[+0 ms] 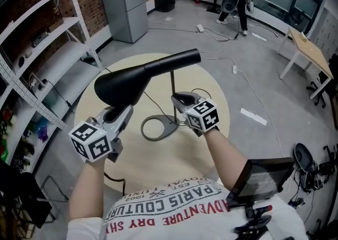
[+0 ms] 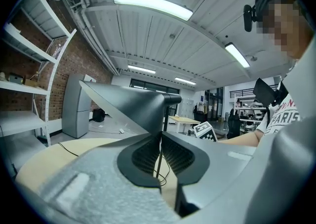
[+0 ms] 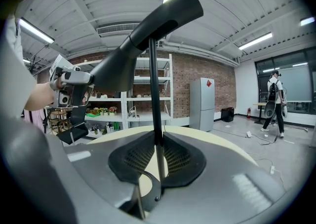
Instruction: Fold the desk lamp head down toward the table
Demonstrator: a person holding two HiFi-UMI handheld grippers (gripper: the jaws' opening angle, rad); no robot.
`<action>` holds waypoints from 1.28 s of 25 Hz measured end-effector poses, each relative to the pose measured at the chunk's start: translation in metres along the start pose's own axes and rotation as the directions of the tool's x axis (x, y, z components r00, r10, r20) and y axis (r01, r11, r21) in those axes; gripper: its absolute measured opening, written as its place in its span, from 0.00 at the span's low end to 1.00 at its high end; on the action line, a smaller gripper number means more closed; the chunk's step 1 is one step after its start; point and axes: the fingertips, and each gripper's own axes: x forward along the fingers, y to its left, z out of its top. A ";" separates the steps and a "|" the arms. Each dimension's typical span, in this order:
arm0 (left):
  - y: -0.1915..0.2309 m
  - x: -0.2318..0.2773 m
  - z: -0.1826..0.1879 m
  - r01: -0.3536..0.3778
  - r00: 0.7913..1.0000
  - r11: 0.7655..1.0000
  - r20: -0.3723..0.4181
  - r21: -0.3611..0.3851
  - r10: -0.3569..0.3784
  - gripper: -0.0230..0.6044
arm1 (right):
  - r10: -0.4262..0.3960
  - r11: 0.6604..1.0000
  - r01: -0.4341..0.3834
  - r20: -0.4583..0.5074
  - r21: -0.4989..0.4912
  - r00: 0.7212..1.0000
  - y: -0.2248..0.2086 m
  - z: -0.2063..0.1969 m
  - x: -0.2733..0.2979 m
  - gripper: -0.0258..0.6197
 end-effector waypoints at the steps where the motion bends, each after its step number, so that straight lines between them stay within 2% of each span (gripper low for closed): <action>1: 0.000 0.000 0.000 0.002 1.000 1.000 0.000 -0.002 -0.002 0.07 | 0.000 1.000 0.000 0.000 0.001 1.000 0.000 0.000 0.000 0.12; 32: -0.018 0.032 -0.043 0.048 0.998 0.990 0.053 -0.131 -0.041 0.07 | 0.010 1.000 -0.012 0.056 0.028 0.998 -0.001 0.004 -0.009 0.13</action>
